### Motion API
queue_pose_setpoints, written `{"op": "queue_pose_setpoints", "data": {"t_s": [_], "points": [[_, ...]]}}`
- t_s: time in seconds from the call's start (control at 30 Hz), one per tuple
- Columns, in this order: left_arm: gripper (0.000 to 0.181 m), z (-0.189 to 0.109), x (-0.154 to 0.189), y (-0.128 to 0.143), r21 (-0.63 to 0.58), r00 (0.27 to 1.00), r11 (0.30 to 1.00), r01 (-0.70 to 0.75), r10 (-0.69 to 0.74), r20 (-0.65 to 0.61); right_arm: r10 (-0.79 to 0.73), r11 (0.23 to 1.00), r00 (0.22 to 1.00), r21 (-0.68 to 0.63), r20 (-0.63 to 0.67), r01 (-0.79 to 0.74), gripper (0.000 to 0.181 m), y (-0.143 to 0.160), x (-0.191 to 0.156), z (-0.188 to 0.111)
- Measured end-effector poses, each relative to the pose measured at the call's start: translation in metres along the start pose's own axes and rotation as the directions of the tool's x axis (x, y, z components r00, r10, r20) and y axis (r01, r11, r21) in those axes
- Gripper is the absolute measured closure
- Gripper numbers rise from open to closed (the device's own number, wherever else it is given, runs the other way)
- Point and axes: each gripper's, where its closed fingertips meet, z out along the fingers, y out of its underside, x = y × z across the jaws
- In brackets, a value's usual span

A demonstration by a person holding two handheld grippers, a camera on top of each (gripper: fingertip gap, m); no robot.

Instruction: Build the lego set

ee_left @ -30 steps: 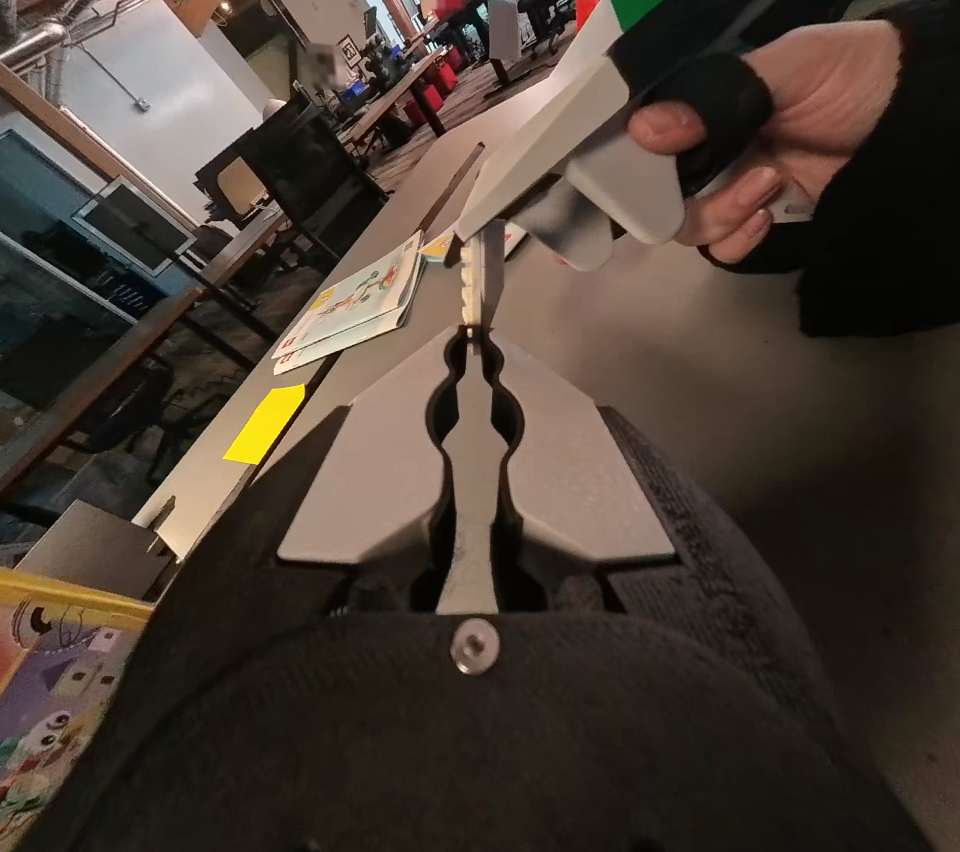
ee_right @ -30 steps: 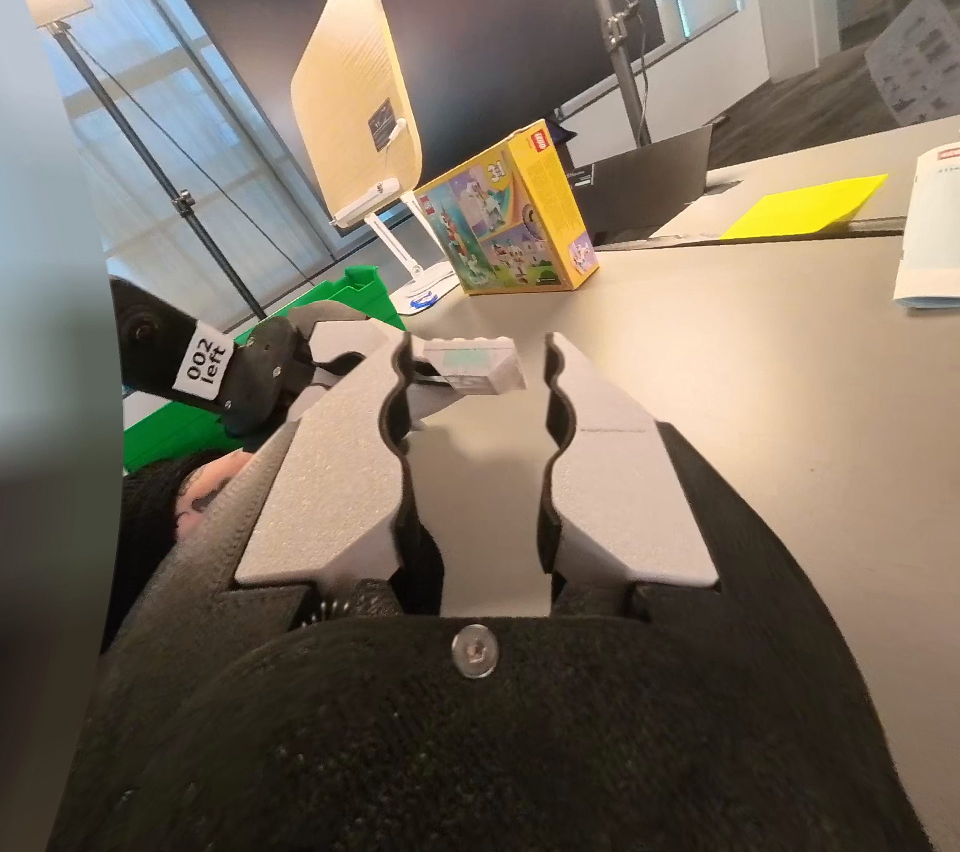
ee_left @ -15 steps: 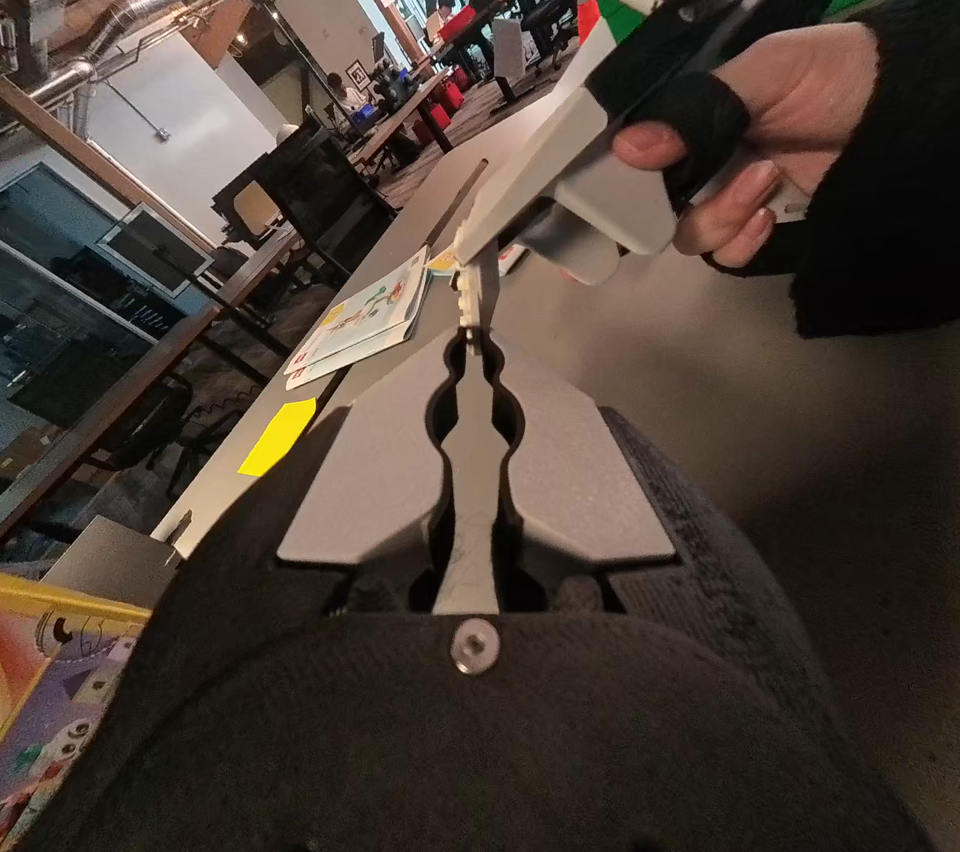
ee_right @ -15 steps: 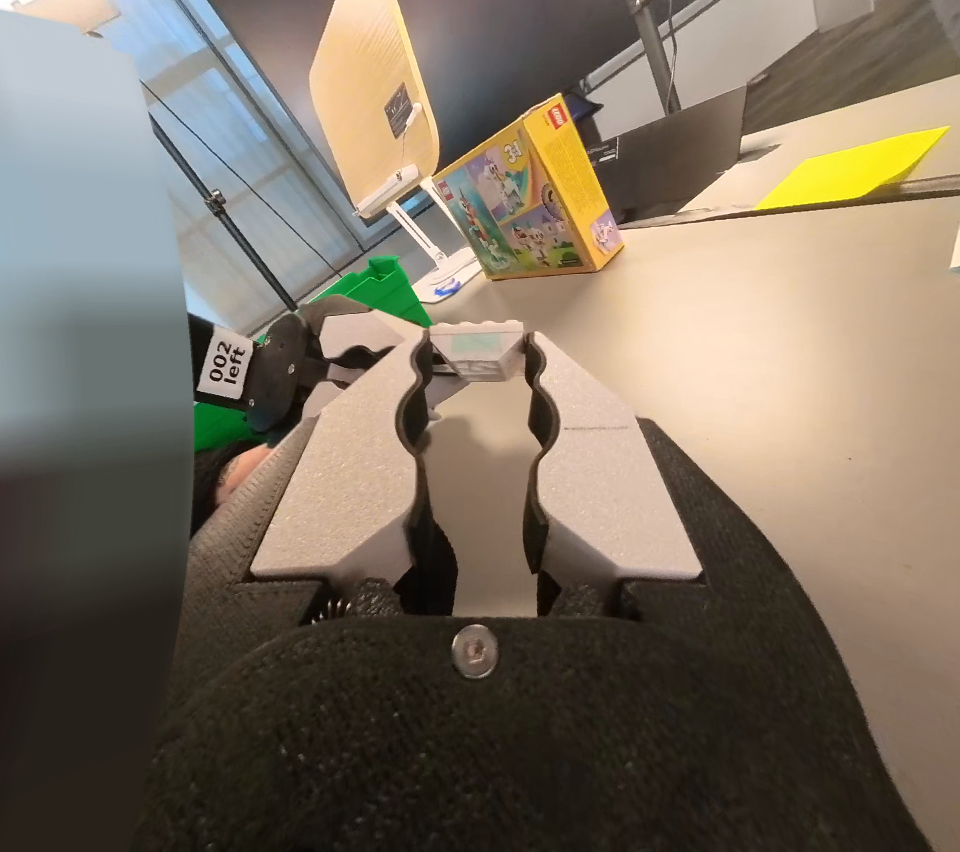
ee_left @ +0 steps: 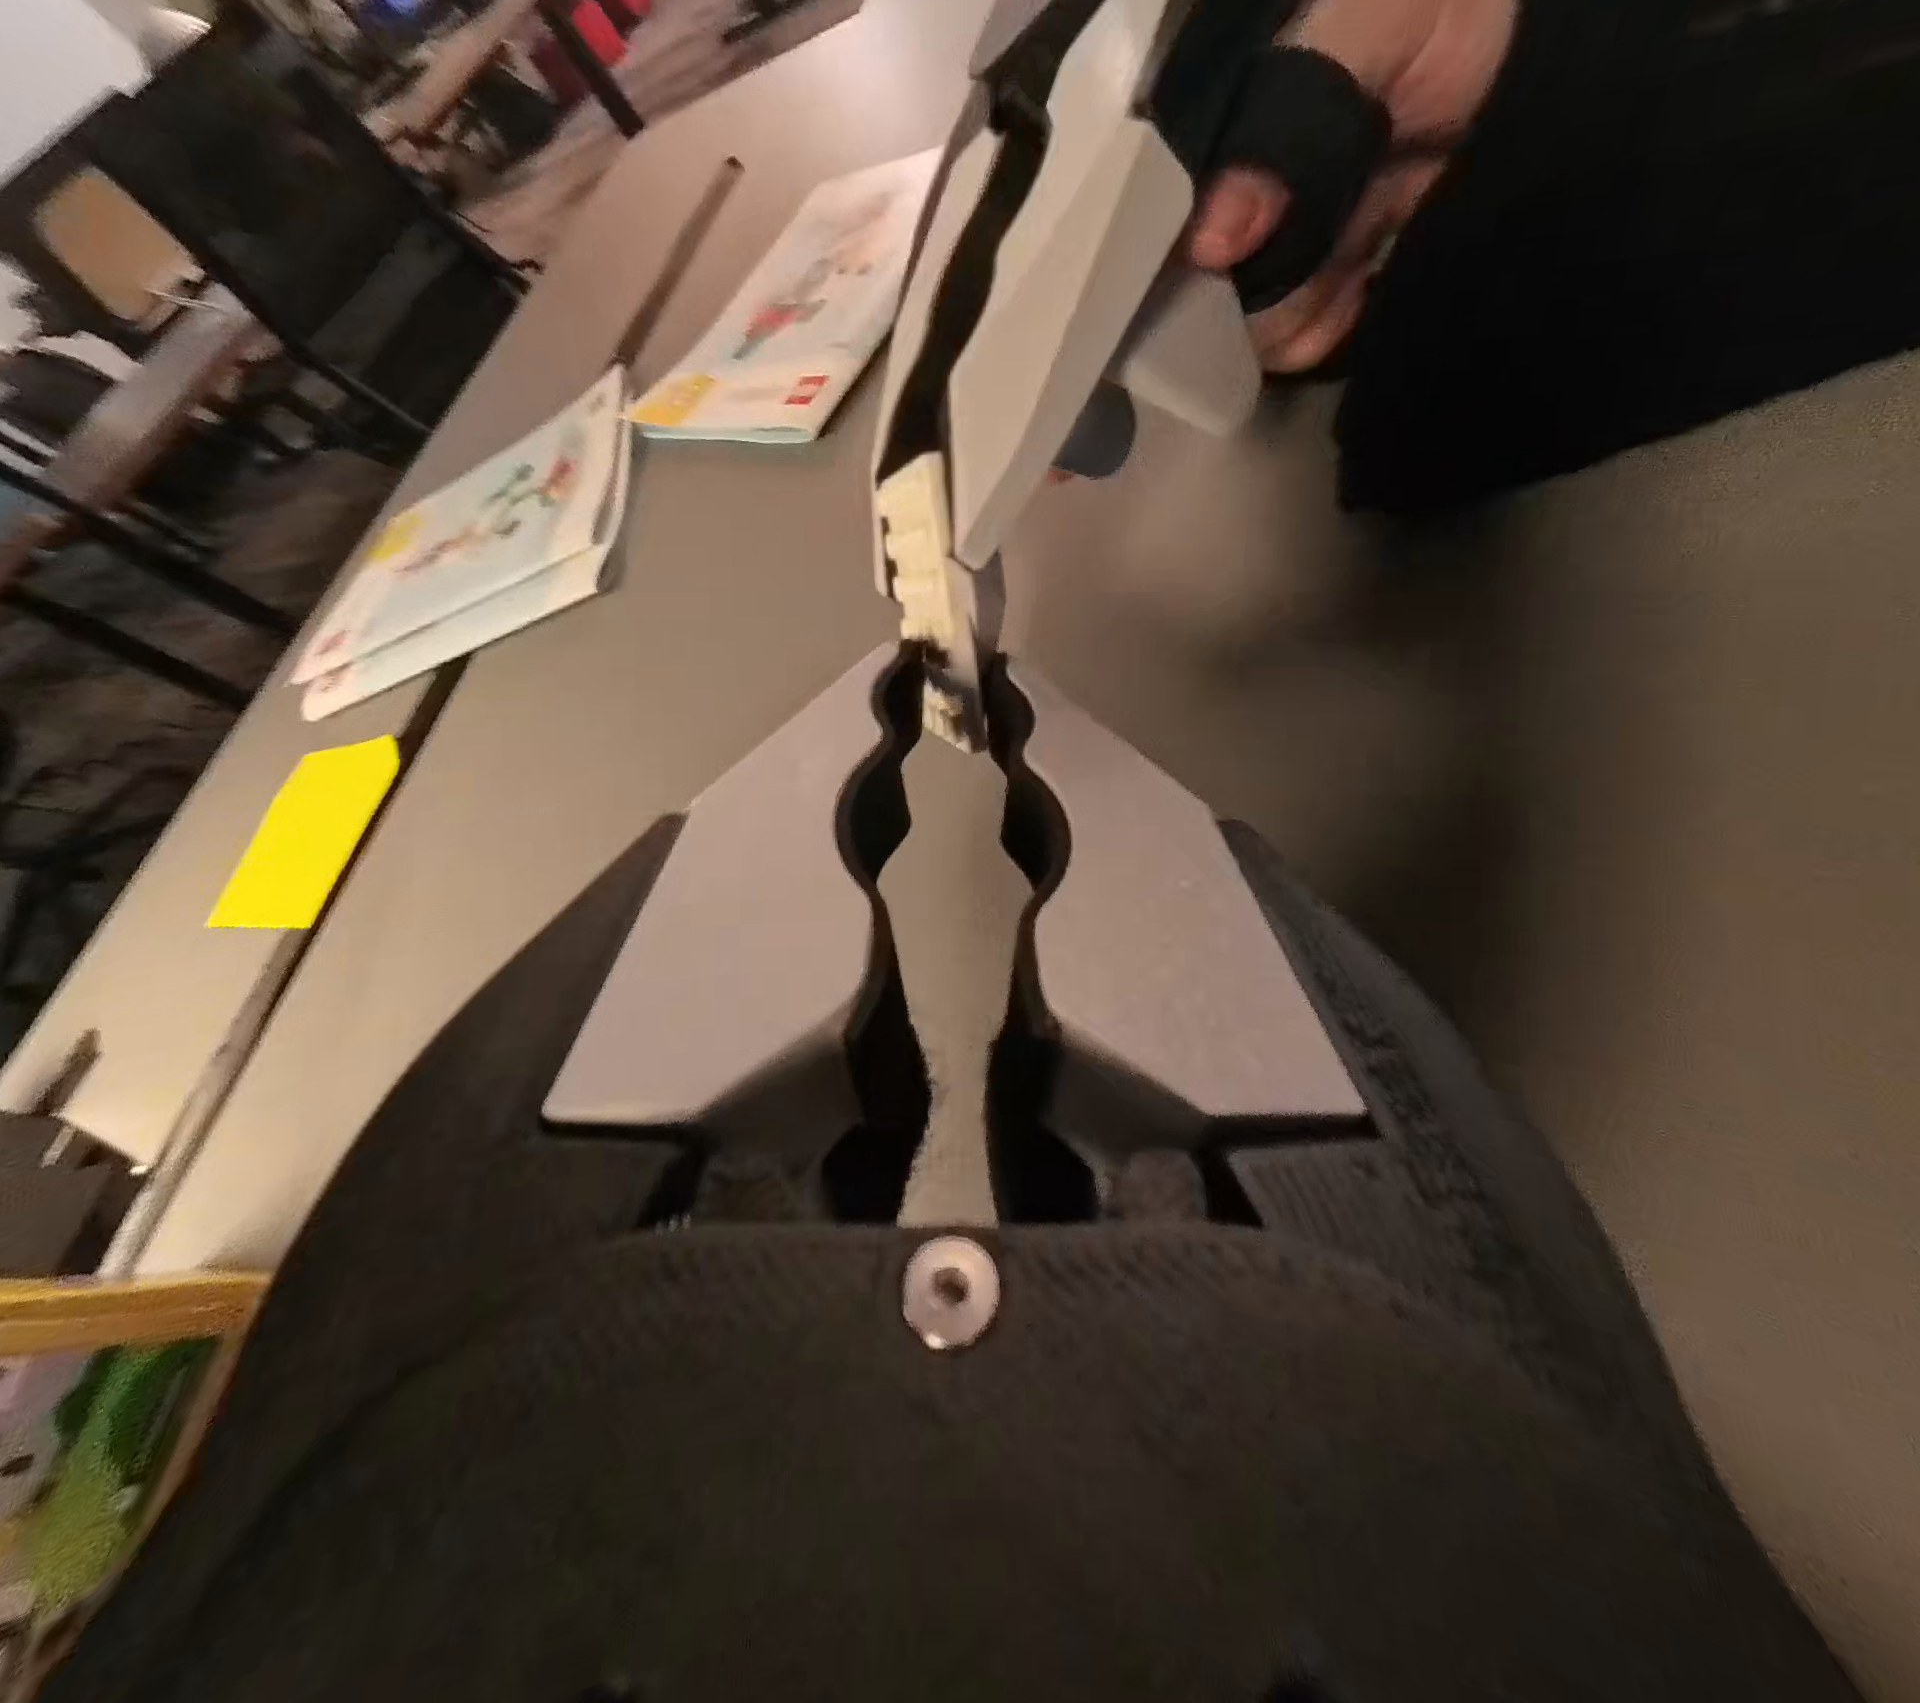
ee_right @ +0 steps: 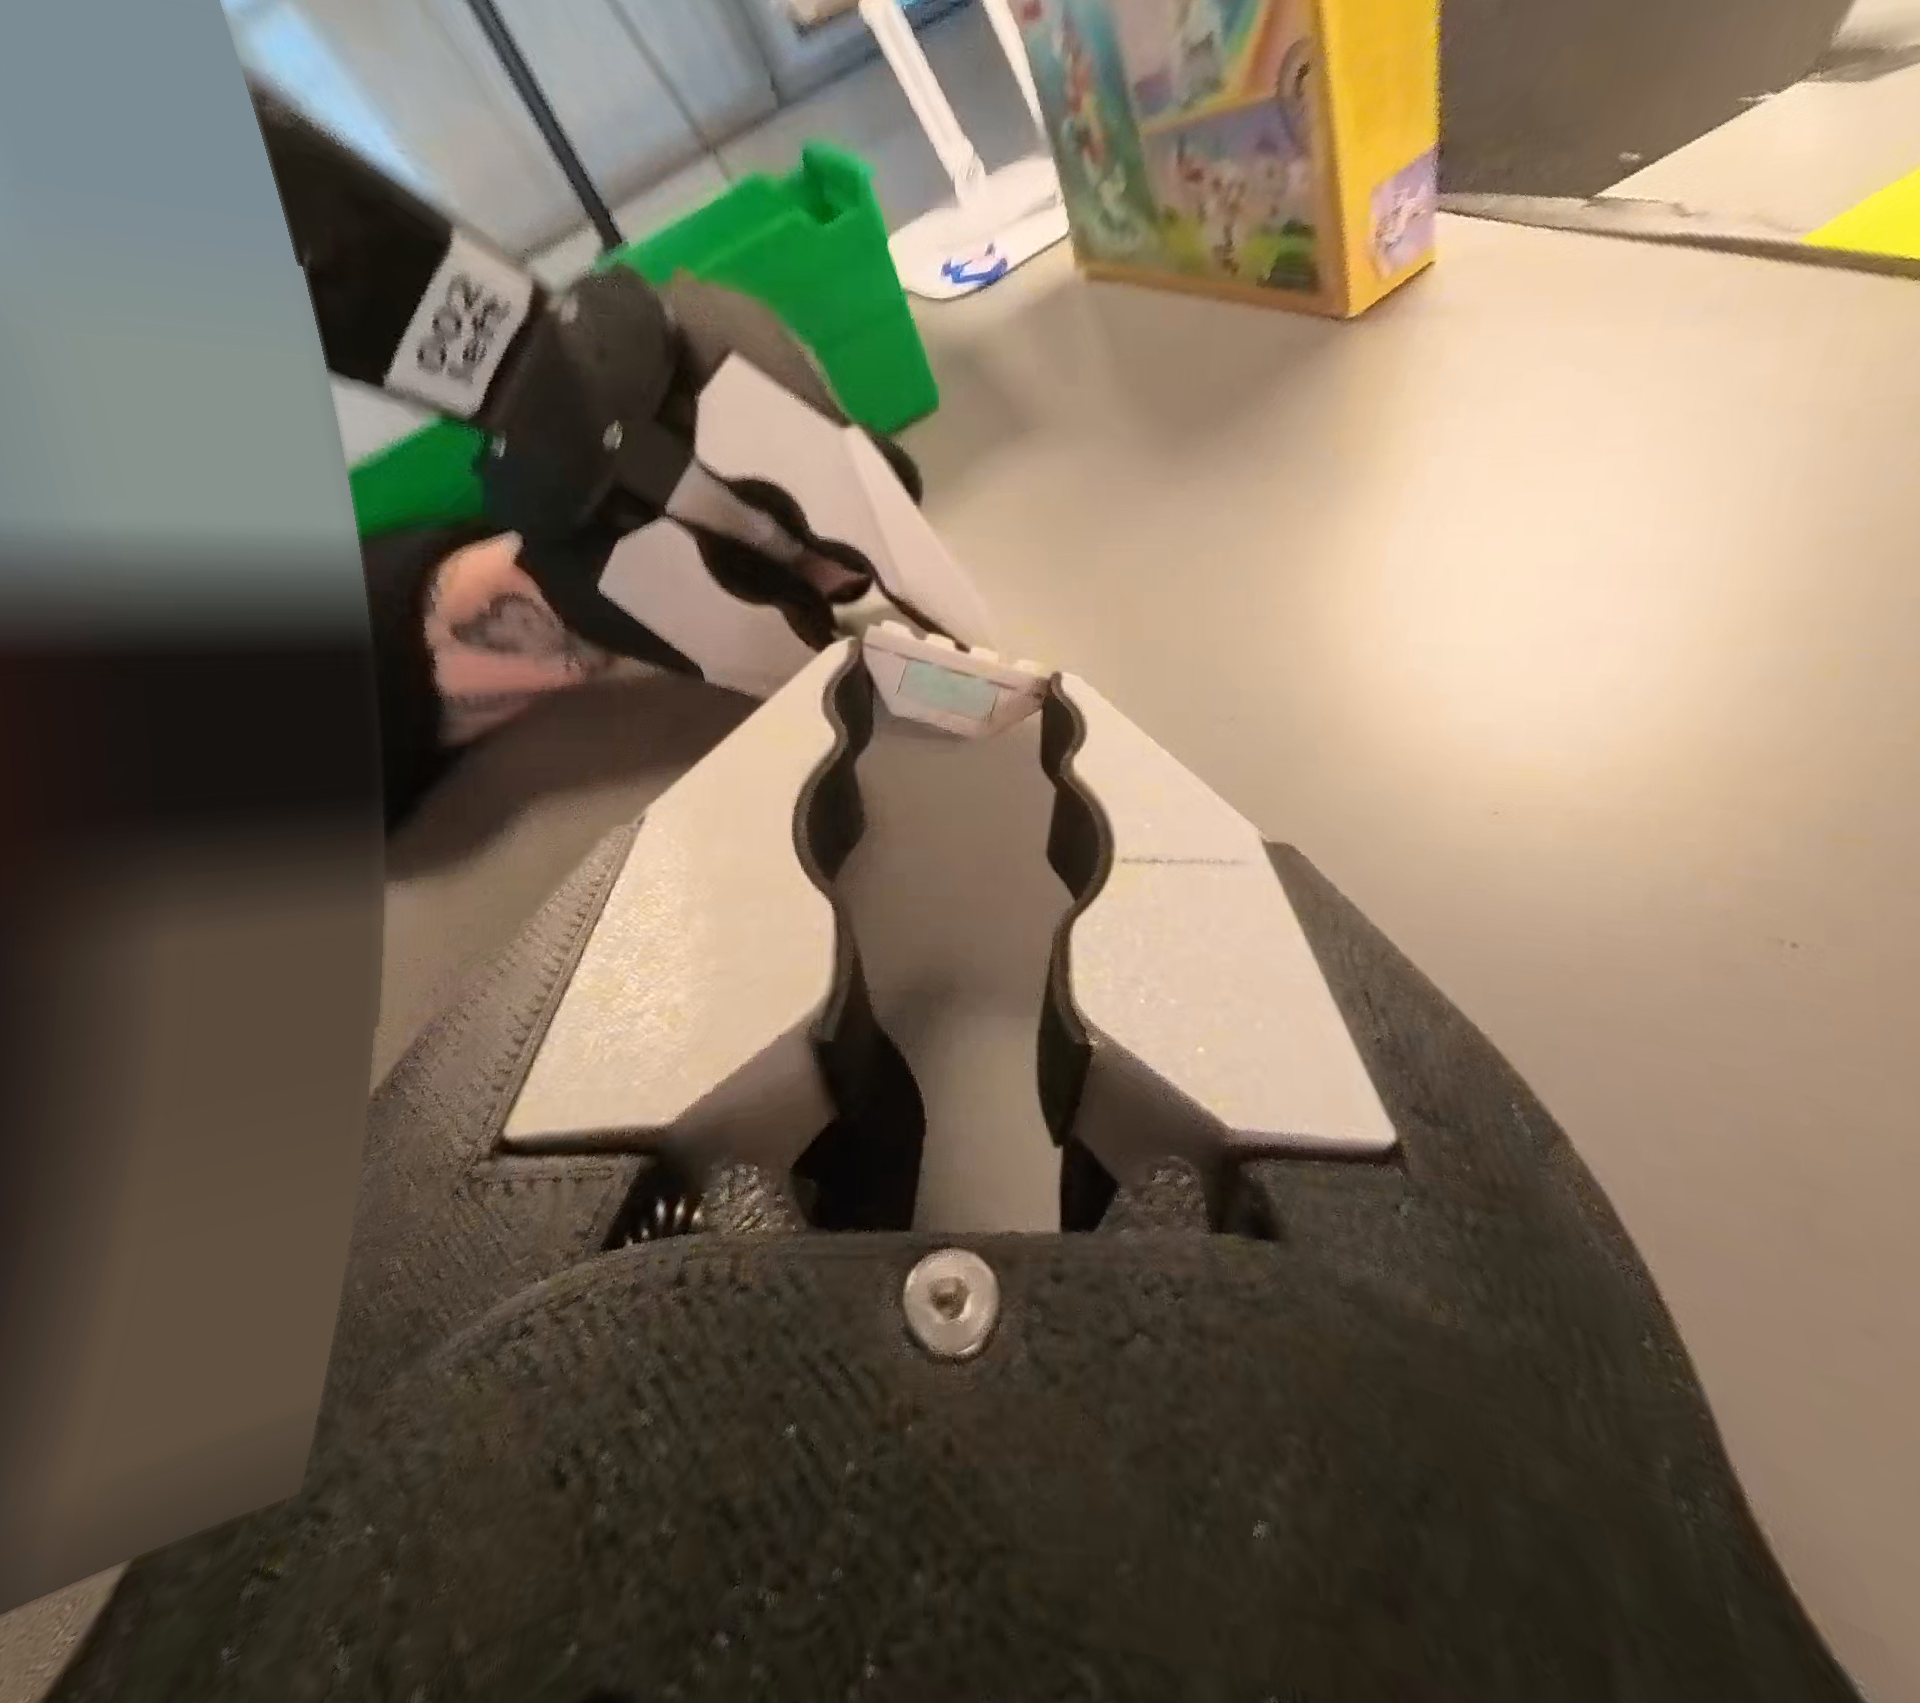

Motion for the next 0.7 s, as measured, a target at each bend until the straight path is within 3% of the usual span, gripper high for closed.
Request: {"op": "queue_pose_setpoints", "data": {"t_s": [0.03, 0.17, 0.33, 0.4, 0.5, 0.7], "points": [[0.17, -0.002, 0.002, 0.002, -0.004, 0.999, 1.0, 0.018, -0.018, -0.027, -0.04, 0.999, 0.999, -0.032, 0.001, 0.04, 0.15, 0.003, -0.002, 0.001], [0.17, -0.004, 0.011, 0.009, -0.013, 0.99, 0.997, 0.077, -0.078, -0.119, -0.198, 0.973, 0.98, -0.129, -0.023, 0.194, 0.155, 0.014, -0.003, 0.003], [0.171, -0.002, 0.01, 0.01, -0.004, 0.983, 0.992, 0.123, -0.122, -0.135, -0.305, 0.942, 0.949, -0.172, -0.082, 0.288, 0.166, 0.018, 0.002, 0.0], [0.171, 0.0, -0.001, 0.005, 0.022, 0.994, 0.994, 0.103, -0.102, -0.032, -0.239, 0.969, 0.96, -0.1, -0.142, 0.227, 0.166, 0.007, 0.008, 0.0], [0.171, 0.0, -0.022, -0.003, 0.046, 0.983, 0.996, 0.073, -0.08, 0.166, -0.04, 0.994, 0.989, 0.099, -0.14, 0.054, 0.122, -0.014, 0.005, 0.007], [0.171, -0.018, -0.043, -0.031, 0.117, 0.917, 0.993, 0.003, -0.05, 0.396, 0.063, 0.916, 0.99, 0.4, -0.129, -0.006, 0.122, -0.053, -0.014, 0.021]]}}
